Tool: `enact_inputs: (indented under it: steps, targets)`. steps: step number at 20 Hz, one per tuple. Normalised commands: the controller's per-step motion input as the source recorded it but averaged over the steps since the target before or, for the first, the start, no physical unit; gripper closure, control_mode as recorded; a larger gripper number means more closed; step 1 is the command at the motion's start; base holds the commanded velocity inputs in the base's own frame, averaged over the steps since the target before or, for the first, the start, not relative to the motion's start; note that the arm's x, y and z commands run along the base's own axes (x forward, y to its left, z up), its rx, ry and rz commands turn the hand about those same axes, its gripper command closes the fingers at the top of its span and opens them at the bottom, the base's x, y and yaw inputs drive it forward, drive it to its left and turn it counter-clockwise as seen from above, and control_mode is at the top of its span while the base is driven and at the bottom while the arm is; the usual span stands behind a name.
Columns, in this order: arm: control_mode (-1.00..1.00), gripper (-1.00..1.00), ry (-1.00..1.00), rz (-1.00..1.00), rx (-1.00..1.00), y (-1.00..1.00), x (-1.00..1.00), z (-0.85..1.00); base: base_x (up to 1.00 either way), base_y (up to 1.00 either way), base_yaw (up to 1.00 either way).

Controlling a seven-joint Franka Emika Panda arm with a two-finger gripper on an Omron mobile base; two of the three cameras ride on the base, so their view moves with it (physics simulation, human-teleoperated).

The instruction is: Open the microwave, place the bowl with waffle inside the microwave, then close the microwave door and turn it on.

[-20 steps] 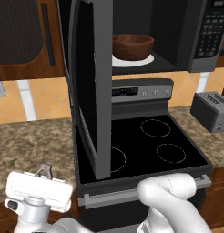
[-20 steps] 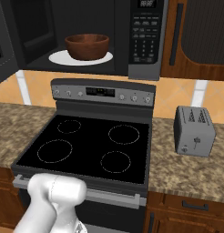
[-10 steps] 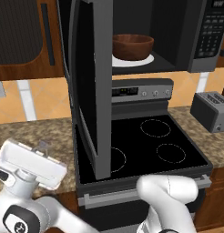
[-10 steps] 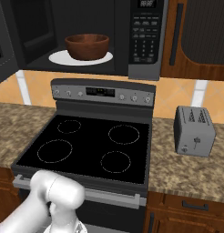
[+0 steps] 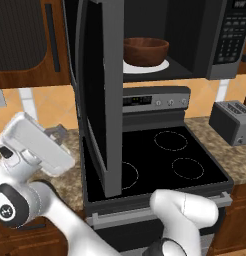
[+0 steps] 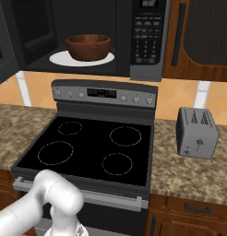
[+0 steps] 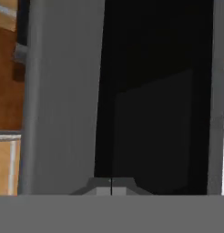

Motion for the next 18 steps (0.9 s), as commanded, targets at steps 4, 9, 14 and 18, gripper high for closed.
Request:
enact_inputs:
  steps: [4,9,14,18]
  targets:
    - [-1.00,1.00,-0.15,0.00,0.32,-0.98,0.00,0.66,0.00,0.00,0.00]
    - [-1.00,1.00,-0.08,0.00,0.32,-1.00,-0.04,0.66,0.00,0.00,0.00]
    - [-1.00,1.00,-0.01,0.00,0.32,-1.00,-0.01,0.64,0.00,0.00,0.00]
    - [-1.00,1.00,0.07,0.12,0.27,-1.00,0.03,0.42,0.00,0.00,0.00]
